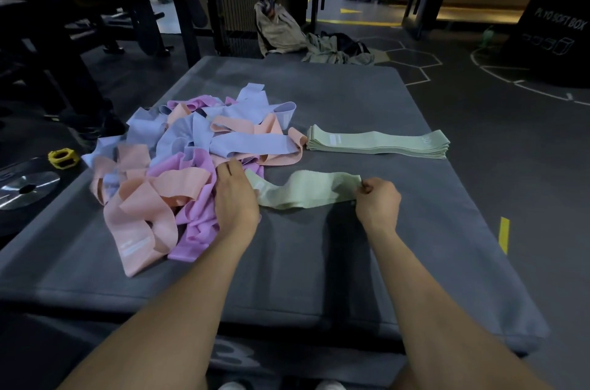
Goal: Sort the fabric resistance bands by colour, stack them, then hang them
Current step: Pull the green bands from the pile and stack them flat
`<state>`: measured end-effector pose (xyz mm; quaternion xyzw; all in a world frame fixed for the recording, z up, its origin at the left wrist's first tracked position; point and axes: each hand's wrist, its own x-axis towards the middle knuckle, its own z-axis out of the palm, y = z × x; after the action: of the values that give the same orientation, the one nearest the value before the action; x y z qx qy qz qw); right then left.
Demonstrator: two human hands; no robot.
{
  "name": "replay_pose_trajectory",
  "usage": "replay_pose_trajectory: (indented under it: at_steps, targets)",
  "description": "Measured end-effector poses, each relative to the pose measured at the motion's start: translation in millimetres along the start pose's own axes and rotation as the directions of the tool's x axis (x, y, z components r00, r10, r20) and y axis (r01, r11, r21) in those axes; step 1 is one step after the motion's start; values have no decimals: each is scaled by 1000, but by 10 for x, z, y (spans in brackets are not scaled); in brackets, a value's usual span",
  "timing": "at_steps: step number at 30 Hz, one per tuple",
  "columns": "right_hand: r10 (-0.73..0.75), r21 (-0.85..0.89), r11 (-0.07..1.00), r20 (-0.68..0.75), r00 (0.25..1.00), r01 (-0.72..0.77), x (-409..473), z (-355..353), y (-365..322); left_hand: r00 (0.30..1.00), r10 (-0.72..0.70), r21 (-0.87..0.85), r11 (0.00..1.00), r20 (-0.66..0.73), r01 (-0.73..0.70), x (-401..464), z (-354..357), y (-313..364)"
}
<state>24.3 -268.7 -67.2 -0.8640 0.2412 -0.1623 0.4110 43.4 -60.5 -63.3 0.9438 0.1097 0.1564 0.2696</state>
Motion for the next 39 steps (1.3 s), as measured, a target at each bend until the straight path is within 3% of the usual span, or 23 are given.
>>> replay_pose_trajectory:
  at_steps: [3,6,12,15,22,29,32,39]
  targets:
    - [10,13,1000,-7,1000,-10,-8,-17,-4,998,-31,-106,994,47,36,-8,-4,-28]
    - [28,67,997,-15,999,-27,-2,-76,15,997,-53,-46,997,56,55,3,-42,-16]
    - [75,182,981,-59,995,-63,42,-329,-36,997,72,-74,994,-40,-75,38,-278,136]
    - [63,217,975,-45,997,-52,81,-544,-91,998,53,-214,976,26,-47,167,-448,311]
    - [34,50,998,-20,999,-33,221,-1125,7,991,-11,-308,950,134,52,284,-614,569]
    - [198,44,979,1,980,-198,102,-1313,392,946,-91,-254,951,310,175,-68,-282,460]
    - [229,73,971,-10,973,-228,55,-1333,515,918,-157,-347,892,364,290,-138,-91,318]
    - [258,200,952,-107,960,-234,362,-1403,389,948,-178,-521,801,263,295,115,-128,630]
